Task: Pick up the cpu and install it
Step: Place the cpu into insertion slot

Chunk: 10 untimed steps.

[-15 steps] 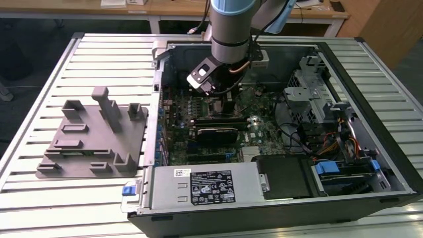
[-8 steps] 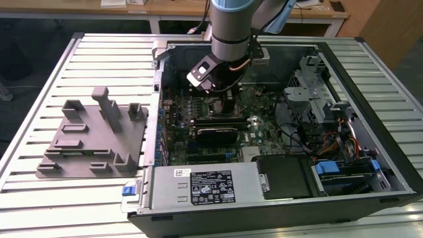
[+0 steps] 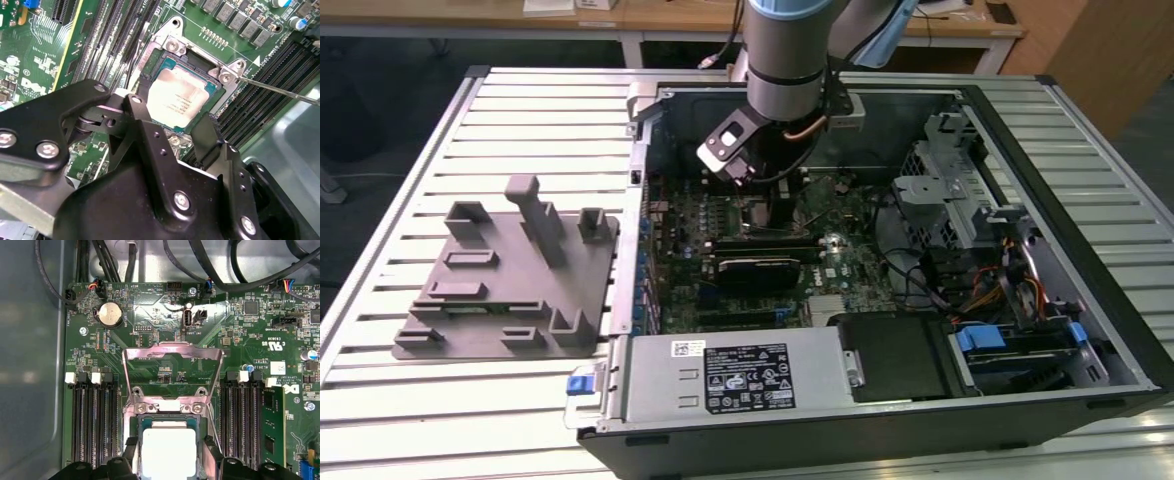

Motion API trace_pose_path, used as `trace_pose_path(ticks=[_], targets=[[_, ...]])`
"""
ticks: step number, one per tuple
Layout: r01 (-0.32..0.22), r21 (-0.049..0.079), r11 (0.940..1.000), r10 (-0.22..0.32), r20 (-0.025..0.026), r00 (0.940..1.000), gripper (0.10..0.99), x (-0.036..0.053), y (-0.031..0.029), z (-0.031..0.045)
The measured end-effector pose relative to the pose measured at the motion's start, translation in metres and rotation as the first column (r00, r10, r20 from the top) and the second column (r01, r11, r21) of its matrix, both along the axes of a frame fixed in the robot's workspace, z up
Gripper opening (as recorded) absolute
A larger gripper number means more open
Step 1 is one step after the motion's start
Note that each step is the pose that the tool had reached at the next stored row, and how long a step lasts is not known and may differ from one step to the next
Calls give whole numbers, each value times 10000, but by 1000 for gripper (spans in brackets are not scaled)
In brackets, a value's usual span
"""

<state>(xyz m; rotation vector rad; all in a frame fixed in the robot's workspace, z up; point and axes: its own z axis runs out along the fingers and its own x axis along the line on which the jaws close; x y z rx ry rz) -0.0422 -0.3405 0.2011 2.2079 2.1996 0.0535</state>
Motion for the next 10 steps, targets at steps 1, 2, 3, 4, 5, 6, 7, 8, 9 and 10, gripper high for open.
trace_pose_path(ticks=[1,2,3,4,5,6,7,8,9,10], targets=[[0,0,10000,0,0,10000,600,0,0,1],[0,0,10000,0,0,10000,537,0,0,2],[0,0,10000,0,0,10000,475,0,0,2],[0,0,10000,0,0,10000,475,0,0,3],[0,0,10000,0,-1,10000,416,0,0,4],[0,0,10000,0,0,10000,357,0,0,5],[1,0,10000,-1,0,10000,357,0,0,6],[0,0,10000,0,0,10000,302,0,0,6],[0,0,10000,0,0,10000,239,0,0,7],[0,-1,10000,0,0,10000,239,0,0,8]])
